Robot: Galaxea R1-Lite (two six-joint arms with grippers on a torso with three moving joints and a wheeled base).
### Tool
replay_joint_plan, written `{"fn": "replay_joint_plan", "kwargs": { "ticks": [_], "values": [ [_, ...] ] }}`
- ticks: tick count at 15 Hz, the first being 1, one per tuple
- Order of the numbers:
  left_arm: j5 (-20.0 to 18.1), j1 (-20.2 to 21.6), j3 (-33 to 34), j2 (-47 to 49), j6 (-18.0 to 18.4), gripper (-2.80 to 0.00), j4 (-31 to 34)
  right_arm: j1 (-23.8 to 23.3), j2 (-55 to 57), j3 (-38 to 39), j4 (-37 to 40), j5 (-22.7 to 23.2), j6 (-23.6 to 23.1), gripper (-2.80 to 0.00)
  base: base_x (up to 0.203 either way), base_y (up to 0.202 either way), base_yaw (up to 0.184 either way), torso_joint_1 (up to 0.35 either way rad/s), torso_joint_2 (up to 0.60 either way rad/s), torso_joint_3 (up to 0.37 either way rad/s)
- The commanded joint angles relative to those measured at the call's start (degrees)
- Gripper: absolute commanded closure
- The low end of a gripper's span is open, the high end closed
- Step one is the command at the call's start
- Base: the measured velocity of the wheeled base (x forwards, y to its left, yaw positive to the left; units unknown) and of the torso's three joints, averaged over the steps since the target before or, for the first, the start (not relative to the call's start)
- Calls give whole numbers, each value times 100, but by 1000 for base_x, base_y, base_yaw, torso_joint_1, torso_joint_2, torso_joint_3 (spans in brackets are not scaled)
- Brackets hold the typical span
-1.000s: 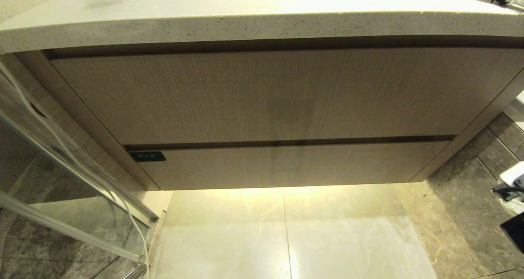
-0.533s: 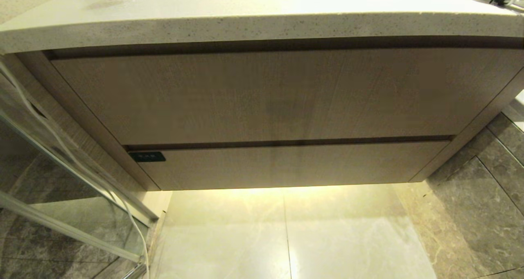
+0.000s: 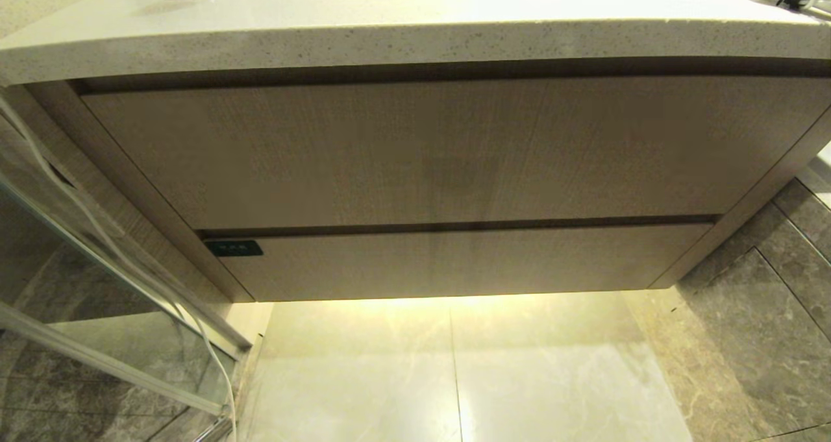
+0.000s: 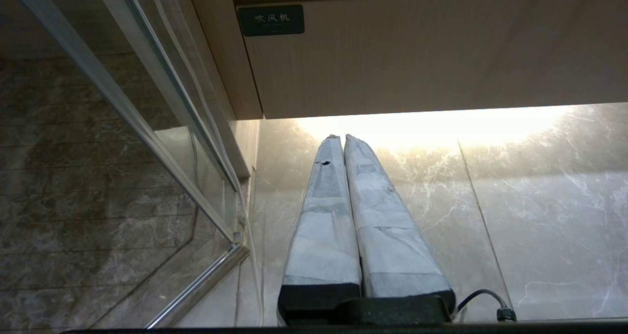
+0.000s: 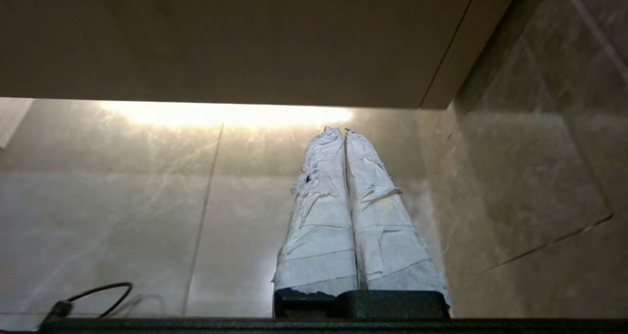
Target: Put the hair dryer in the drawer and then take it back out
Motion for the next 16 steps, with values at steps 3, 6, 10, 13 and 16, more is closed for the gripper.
{"fn": "replay_joint_plan", "kwargs": {
  "ticks": [3, 6, 10, 13, 16],
  "values": [
    [0, 0, 0, 0, -1, 0, -1, 10, -117, 44, 190, -26, 287, 0, 0, 0, 0, 0, 0, 0],
    [0, 0, 0, 0, -1, 0, -1, 10, -117, 35, 181, -33, 363, 0, 0, 0, 0, 0, 0, 0],
    [0, 0, 0, 0, -1, 0, -1, 1, -117, 35, 183, -59, 477, 0, 0, 0, 0, 0, 0, 0],
    [0, 0, 0, 0, -1, 0, -1, 1, -109, 35, 184, -59, 478, 0, 0, 0, 0, 0, 0, 0],
    [0, 0, 0, 0, -1, 0, -1, 1, -117, 35, 189, -52, 470, 0, 0, 0, 0, 0, 0, 0]
  ]
}}
